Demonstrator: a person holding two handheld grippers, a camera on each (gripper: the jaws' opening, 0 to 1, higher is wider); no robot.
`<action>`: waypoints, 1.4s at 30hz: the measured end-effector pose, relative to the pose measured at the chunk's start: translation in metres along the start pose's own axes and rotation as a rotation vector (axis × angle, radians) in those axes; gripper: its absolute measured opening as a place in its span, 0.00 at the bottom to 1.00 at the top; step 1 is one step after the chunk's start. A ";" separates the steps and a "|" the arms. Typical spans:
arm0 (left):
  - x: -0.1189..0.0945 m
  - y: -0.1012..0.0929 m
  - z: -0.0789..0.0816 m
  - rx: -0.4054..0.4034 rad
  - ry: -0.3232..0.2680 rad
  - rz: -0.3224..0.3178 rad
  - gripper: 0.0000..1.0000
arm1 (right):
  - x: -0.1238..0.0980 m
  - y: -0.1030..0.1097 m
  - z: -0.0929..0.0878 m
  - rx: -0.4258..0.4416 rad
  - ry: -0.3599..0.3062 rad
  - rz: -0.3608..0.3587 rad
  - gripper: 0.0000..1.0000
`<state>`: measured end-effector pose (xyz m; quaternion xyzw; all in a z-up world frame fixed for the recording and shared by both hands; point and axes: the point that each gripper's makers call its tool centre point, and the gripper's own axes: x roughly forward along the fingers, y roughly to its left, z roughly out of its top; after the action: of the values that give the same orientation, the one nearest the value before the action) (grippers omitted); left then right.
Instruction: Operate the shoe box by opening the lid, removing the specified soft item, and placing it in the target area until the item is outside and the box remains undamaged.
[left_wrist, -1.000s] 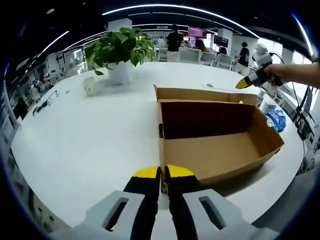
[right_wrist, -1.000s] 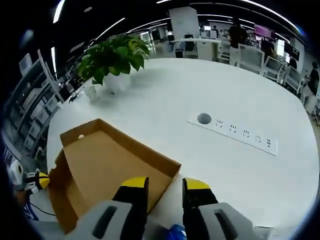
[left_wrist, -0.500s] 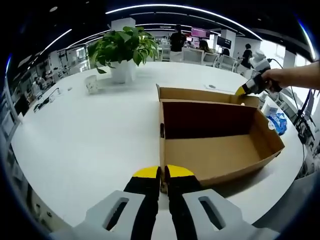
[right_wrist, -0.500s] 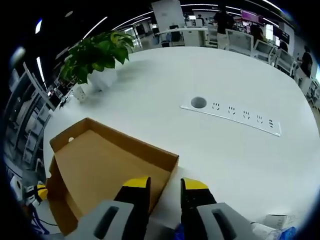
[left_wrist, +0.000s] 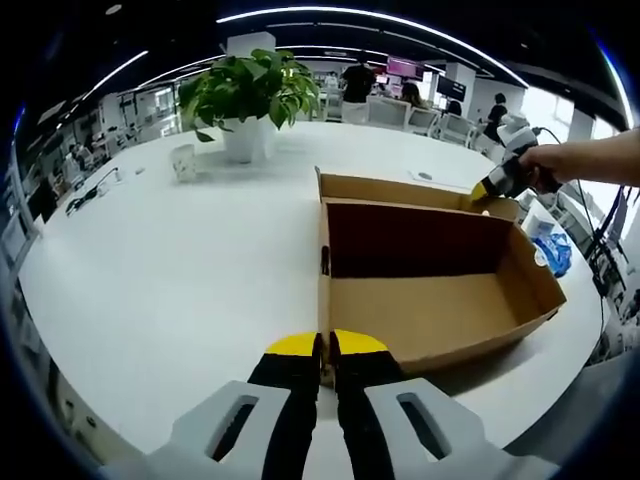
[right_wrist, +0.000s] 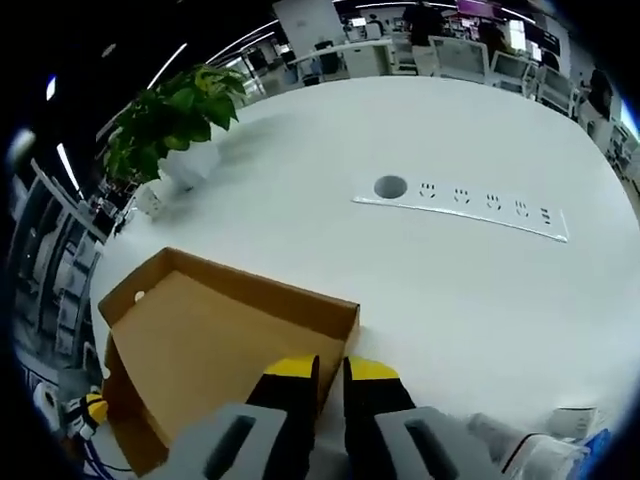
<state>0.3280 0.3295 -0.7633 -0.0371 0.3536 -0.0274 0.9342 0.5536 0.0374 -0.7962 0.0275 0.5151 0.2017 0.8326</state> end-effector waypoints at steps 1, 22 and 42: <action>0.000 0.000 0.000 -0.002 -0.002 0.000 0.02 | 0.000 0.001 0.000 -0.010 -0.001 -0.005 0.03; 0.002 -0.003 0.000 -0.024 0.020 -0.023 0.02 | -0.015 -0.001 0.012 -0.025 -0.084 -0.012 0.00; 0.001 -0.002 0.000 -0.043 0.028 -0.025 0.02 | -0.037 0.009 0.024 -0.114 -0.160 0.020 0.00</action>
<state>0.3280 0.3270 -0.7638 -0.0612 0.3669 -0.0319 0.9277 0.5569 0.0361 -0.7515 0.0013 0.4343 0.2360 0.8693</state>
